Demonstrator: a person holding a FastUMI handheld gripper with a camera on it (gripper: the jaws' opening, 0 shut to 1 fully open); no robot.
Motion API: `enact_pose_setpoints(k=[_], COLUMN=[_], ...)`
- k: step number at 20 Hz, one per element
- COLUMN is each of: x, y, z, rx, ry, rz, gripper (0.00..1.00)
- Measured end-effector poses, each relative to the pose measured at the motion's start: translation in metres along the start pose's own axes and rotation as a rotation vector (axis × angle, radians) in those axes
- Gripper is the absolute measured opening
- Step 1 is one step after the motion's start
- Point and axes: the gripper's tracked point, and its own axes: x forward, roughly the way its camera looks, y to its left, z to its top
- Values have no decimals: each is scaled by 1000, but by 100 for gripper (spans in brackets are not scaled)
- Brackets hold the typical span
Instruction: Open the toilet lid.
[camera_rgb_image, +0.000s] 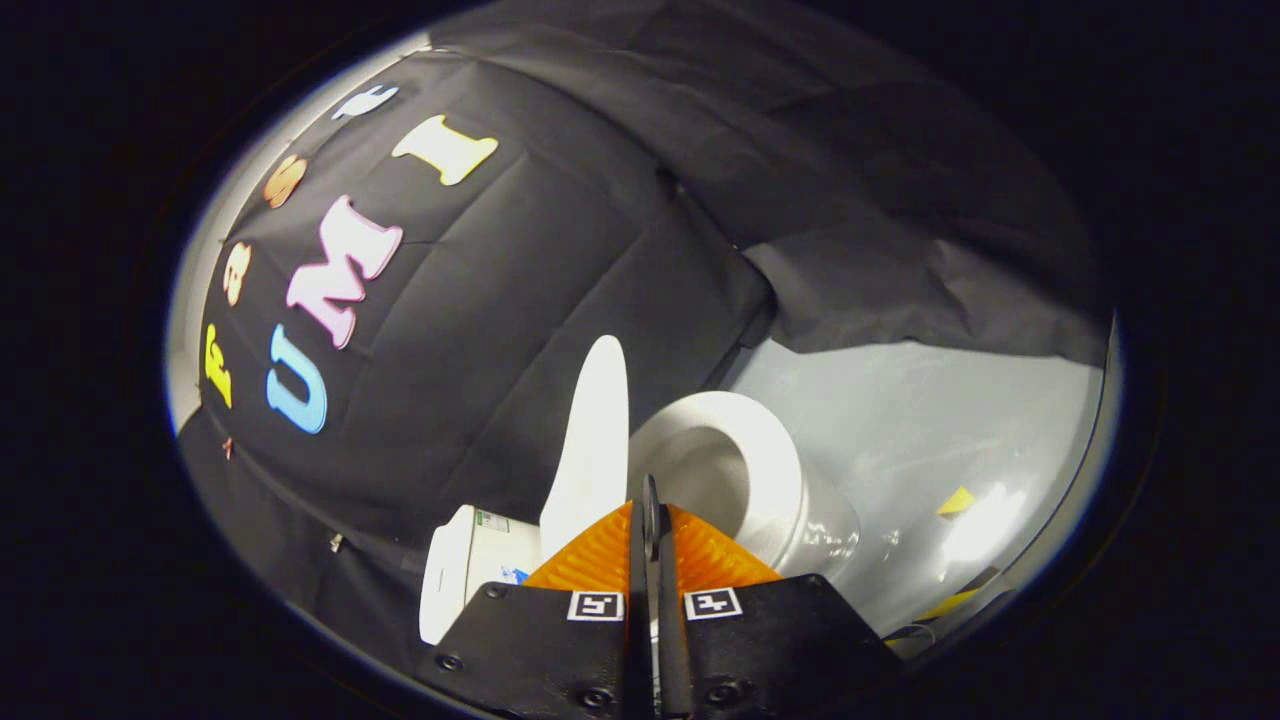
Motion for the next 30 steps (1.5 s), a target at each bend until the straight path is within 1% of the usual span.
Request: enact_pose_setpoints(k=[3, 6, 15, 21, 26, 30], x=[-16, -30, -52, -64, -66, -68], y=[55, 100, 201, 269, 312, 336], z=[6, -1, -27, -65, -93, -117], rx=[-109, -231, -468, -596, -660, -732], ry=[-30, -47, -102, -139, -139, -141], rz=[27, 24, 35, 111, 156, 178], gripper=[8, 8, 9, 13, 13, 13])
